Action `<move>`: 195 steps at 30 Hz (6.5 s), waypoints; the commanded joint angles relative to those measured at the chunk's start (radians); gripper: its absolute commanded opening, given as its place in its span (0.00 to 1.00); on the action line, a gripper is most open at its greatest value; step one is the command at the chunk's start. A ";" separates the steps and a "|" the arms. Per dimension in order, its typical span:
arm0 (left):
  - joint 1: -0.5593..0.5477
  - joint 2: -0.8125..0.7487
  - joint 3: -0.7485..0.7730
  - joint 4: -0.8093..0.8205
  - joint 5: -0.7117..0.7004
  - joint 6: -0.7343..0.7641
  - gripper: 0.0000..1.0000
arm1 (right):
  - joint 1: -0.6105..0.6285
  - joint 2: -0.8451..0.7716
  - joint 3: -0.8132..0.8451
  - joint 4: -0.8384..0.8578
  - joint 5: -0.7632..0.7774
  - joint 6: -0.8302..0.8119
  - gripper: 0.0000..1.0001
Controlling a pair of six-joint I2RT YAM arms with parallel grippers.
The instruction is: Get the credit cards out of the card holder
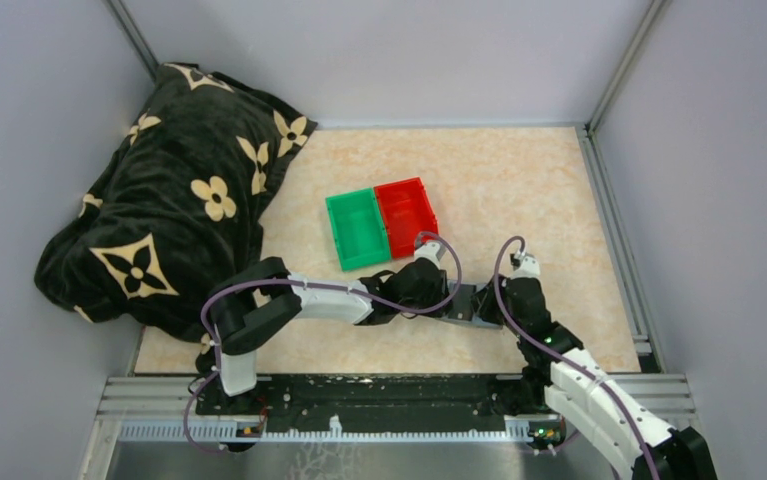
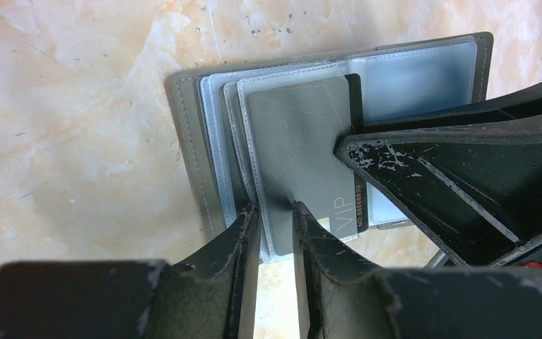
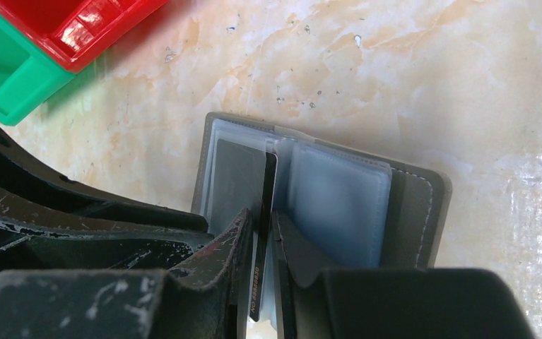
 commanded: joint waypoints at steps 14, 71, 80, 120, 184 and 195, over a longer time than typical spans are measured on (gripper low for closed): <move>-0.006 0.061 0.030 -0.026 0.028 -0.012 0.29 | 0.011 -0.043 0.005 0.151 -0.312 -0.008 0.15; 0.020 -0.030 -0.035 0.002 0.004 -0.033 0.30 | 0.012 0.000 0.120 0.033 -0.397 -0.139 0.00; 0.030 -0.041 -0.067 0.015 0.007 -0.038 0.30 | 0.011 -0.014 0.147 0.002 -0.354 -0.137 0.00; 0.068 -0.277 -0.165 -0.126 -0.141 -0.001 0.30 | -0.017 0.147 0.127 0.246 -0.475 0.038 0.00; 0.092 -0.223 -0.360 0.119 0.096 -0.046 0.00 | -0.018 0.465 0.048 0.450 -0.424 0.000 0.00; 0.092 -0.200 -0.353 0.123 0.085 -0.047 0.00 | -0.018 0.418 0.019 0.574 -0.574 0.040 0.24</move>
